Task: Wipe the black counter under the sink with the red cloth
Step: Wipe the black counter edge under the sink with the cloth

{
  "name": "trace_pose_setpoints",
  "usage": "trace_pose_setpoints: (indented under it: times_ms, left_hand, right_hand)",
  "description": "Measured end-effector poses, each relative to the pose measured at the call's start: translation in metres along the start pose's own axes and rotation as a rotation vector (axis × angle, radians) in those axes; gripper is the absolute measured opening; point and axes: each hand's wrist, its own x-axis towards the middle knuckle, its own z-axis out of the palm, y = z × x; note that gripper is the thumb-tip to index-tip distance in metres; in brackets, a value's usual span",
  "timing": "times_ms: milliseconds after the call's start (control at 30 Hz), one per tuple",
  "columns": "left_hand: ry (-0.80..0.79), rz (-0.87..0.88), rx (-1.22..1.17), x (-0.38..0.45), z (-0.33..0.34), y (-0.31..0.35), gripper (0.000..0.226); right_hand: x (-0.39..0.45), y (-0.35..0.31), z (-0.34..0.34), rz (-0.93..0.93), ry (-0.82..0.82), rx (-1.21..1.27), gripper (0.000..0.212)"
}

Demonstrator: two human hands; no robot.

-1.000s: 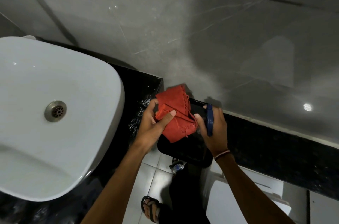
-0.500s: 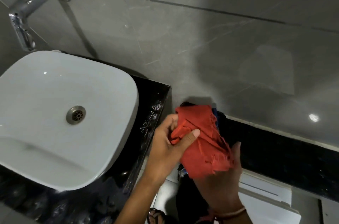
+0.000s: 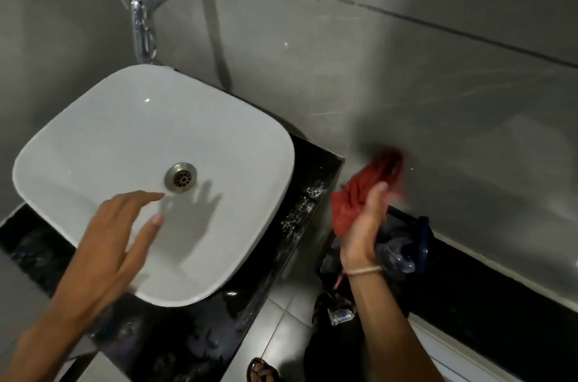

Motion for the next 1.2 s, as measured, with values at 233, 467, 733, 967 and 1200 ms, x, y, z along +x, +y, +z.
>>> trace_pose_setpoints:
  times_ms: [233, 467, 733, 967, 1200]
  left_hand:
    - [-0.201, 0.122, 0.212, -0.003, 0.008, -0.034, 0.054]
    - [-0.227, 0.332, 0.262, 0.006, 0.006, -0.037, 0.058]
    - [-0.202, 0.393, 0.253, 0.002, 0.010, -0.042, 0.062]
    - [-0.221, 0.393, 0.264, -0.003, 0.006, -0.034, 0.057]
    - [-0.197, 0.401, 0.233, 0.000, 0.011, -0.042, 0.055]
  right_hand:
    - [0.039, 0.050, 0.029, -0.647, -0.133, -1.554, 0.053]
    - [0.072, 0.024, 0.030, -0.922, -0.327, -1.865, 0.055]
    - [0.040, 0.054, 0.022, -0.767, -0.312, -1.718, 0.059]
    - [-0.131, 0.131, -0.020, -0.675, -0.306, -1.544, 0.063]
    - [-0.020, 0.075, 0.004, -0.610, -0.373, -1.789, 0.077]
